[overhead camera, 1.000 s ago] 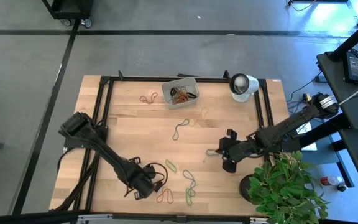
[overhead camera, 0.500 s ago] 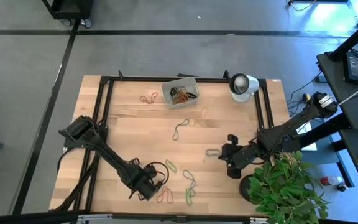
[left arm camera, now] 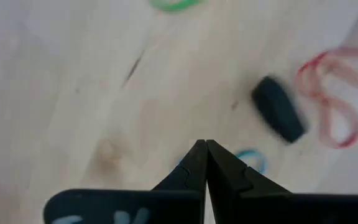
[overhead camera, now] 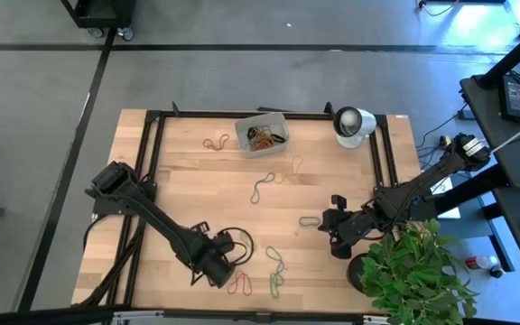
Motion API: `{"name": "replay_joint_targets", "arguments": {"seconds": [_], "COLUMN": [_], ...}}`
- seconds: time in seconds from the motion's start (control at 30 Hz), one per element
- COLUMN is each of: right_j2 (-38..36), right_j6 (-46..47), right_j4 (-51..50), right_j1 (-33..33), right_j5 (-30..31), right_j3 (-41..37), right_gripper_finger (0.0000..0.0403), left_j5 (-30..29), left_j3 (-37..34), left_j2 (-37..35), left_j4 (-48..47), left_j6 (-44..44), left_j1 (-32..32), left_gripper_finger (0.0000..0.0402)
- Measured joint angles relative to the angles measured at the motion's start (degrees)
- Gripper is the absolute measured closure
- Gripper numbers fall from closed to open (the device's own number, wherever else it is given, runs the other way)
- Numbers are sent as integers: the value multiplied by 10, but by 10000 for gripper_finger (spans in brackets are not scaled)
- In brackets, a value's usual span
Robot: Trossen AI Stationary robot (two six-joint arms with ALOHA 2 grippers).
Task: Pick and place rubber bands into bin
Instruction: Put the blue rubber band into the gray bin
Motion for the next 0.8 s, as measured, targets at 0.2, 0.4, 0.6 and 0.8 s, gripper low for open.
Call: {"name": "replay_joint_targets", "arguments": {"seconds": [0.2,0.4,0.6,0.8], "right_j2": [0,0,0,0], "right_j6": [21,31,34,44], "right_j4": [5,8,9,12], "right_j1": [0,0,0,0], "right_j5": [0,0,0,0], "right_j3": [0,0,0,0], "right_gripper_finger": [391,391,391,391], "left_j5": [56,110,100,106], "left_j3": [-43,-100,-139,-162], "left_j2": [0,0,5,5], "left_j4": [-1,36,103,118], "left_j6": [20,-37,-59,-91], "left_j1": [-2,-1,-6,-5], "left_gripper_finger": [370,313,289,340]}}
